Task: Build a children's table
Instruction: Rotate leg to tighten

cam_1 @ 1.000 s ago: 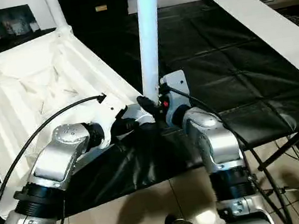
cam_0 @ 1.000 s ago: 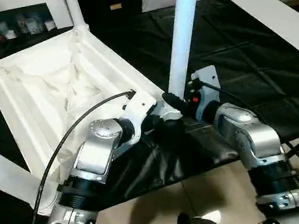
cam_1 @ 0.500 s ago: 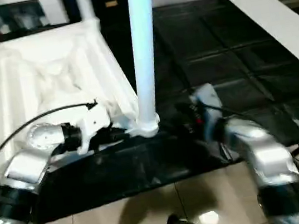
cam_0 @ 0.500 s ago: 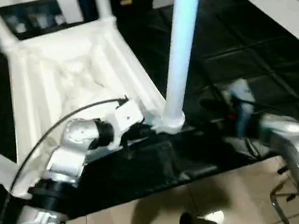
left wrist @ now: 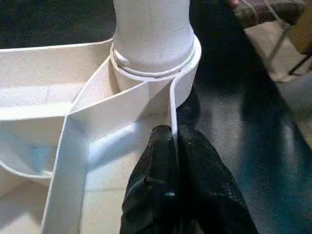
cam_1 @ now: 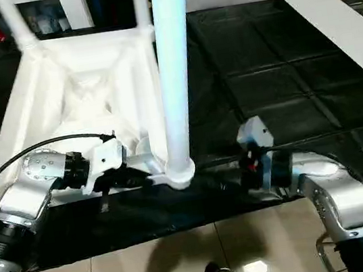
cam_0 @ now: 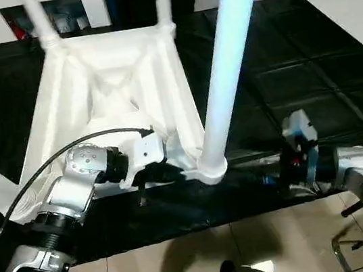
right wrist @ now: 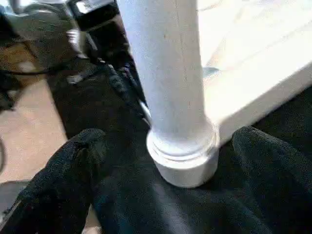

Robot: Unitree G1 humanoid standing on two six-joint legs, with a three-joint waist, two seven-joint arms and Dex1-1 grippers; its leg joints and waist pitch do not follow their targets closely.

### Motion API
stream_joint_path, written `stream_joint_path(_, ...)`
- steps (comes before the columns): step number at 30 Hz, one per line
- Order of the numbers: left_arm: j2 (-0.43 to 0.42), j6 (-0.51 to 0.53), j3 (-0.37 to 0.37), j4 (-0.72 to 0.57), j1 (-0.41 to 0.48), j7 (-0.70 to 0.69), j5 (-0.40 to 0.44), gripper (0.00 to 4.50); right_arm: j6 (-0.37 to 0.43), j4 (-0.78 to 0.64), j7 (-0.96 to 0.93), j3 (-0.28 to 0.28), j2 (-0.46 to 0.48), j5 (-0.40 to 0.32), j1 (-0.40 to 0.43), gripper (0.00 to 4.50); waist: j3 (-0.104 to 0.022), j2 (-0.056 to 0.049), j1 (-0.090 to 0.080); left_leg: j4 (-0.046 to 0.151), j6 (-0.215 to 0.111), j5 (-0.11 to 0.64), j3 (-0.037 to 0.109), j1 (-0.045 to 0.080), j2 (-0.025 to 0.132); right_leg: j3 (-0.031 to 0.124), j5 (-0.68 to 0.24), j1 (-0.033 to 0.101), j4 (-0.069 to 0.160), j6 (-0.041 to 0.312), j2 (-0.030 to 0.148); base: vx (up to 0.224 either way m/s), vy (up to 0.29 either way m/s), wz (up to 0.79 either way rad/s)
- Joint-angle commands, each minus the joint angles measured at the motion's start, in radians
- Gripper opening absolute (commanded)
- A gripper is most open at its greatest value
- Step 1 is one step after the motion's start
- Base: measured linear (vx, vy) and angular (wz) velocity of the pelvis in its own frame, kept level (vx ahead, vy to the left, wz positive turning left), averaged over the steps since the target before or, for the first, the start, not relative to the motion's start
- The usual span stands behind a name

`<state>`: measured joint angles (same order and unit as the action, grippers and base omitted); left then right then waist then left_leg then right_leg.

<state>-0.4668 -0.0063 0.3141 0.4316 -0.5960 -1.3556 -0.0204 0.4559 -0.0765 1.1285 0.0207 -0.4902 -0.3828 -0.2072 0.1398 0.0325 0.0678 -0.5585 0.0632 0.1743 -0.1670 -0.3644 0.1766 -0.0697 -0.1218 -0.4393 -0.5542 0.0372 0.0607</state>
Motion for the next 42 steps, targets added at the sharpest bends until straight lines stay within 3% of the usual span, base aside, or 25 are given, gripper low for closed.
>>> stream_joint_path(1,0.013,-0.034,0.065,-0.007,-0.003,-0.096,-0.024,0.00,-0.020,-0.006,0.050,0.039,-0.024,0.007,-0.023,4.48,-0.078,0.001,-0.002,0.053,-0.109,0.150,0.003,0.006,0.045,0.047,-0.342,0.073,0.055,0.177,0.077,0.000,0.000,0.00)
stream_joint_path(2,0.008,-0.039,0.073,-0.011,-0.003,-0.119,-0.026,0.00,-0.033,0.012,0.075,0.060,-0.033,0.016,-0.039,4.48,-0.078,-0.006,0.000,0.052,-0.100,0.160,0.005,0.006,0.046,0.048,-0.362,0.073,0.055,0.171,0.079,0.000,0.000,0.00)
stream_joint_path(5,-0.007,-0.051,0.088,-0.022,0.001,-0.165,-0.028,0.00,-0.051,0.070,0.144,0.092,-0.046,0.018,-0.086,4.48,-0.077,-0.007,0.002,0.052,-0.085,0.190,0.005,0.010,0.047,0.048,-0.410,0.070,0.059,0.166,0.080,0.000,0.000,0.00)
stream_joint_path(9,-0.019,-0.062,0.098,-0.031,0.005,-0.201,-0.026,0.00,-0.083,0.156,0.217,0.123,-0.045,0.027,-0.147,4.21,-0.081,-0.006,0.013,0.049,-0.080,0.180,0.003,0.013,0.051,0.049,-0.377,0.069,0.053,0.183,0.079,0.000,0.000,0.00)
stream_joint_path(10,-0.020,-0.067,0.100,-0.032,0.005,-0.207,-0.026,0.00,-0.099,0.184,0.244,0.144,-0.045,0.038,-0.166,4.14,-0.084,-0.004,0.018,0.048,-0.083,0.157,0.002,0.012,0.053,0.050,-0.321,0.071,0.044,0.199,0.078,0.000,0.000,0.00)
stream_joint_path(12,-0.020,-0.067,0.100,-0.032,0.005,-0.207,-0.026,0.00,-0.099,0.184,0.244,0.144,-0.045,0.038,-0.166,4.14,-0.084,-0.005,0.018,0.048,-0.087,0.149,0.003,0.010,0.052,0.049,-0.297,0.073,0.041,0.209,0.077,0.000,0.000,0.00)
stream_joint_path(13,-0.020,-0.069,0.103,-0.035,0.006,-0.209,-0.025,0.00,-0.106,0.203,0.271,0.165,-0.043,0.041,-0.182,3.95,-0.087,0.000,0.018,0.046,-0.093,0.141,0.002,0.008,0.052,0.049,-0.279,0.075,0.038,0.213,0.078,0.000,0.000,0.00)
stream_joint_path(18,-0.019,-0.080,0.106,-0.027,0.000,-0.209,-0.022,0.00,-0.135,0.261,0.327,0.211,-0.034,0.051,-0.234,3.61,-0.085,0.003,0.017,0.044,-0.094,0.147,0.002,0.006,0.049,0.047,-0.341,0.075,0.043,0.192,0.079,0.000,0.000,0.00)
stream_joint_path(34,-0.024,-0.089,0.104,-0.014,0.005,-0.198,-0.007,0.00,-0.179,0.372,0.432,0.258,-0.016,0.056,-0.308,2.22,-0.085,0.002,0.019,0.043,-0.103,0.132,0.002,0.007,0.050,0.047,-0.322,0.073,0.040,0.196,0.077,0.000,0.000,0.00)
stream_joint_path(42,-0.024,-0.085,0.101,-0.014,0.005,-0.192,-0.008,0.00,-0.175,0.366,0.448,0.266,-0.014,0.053,-0.305,2.02,-0.084,0.000,0.018,0.043,-0.104,0.133,0.002,0.006,0.051,0.047,-0.308,0.073,0.038,0.204,0.076,0.000,0.000,0.00)
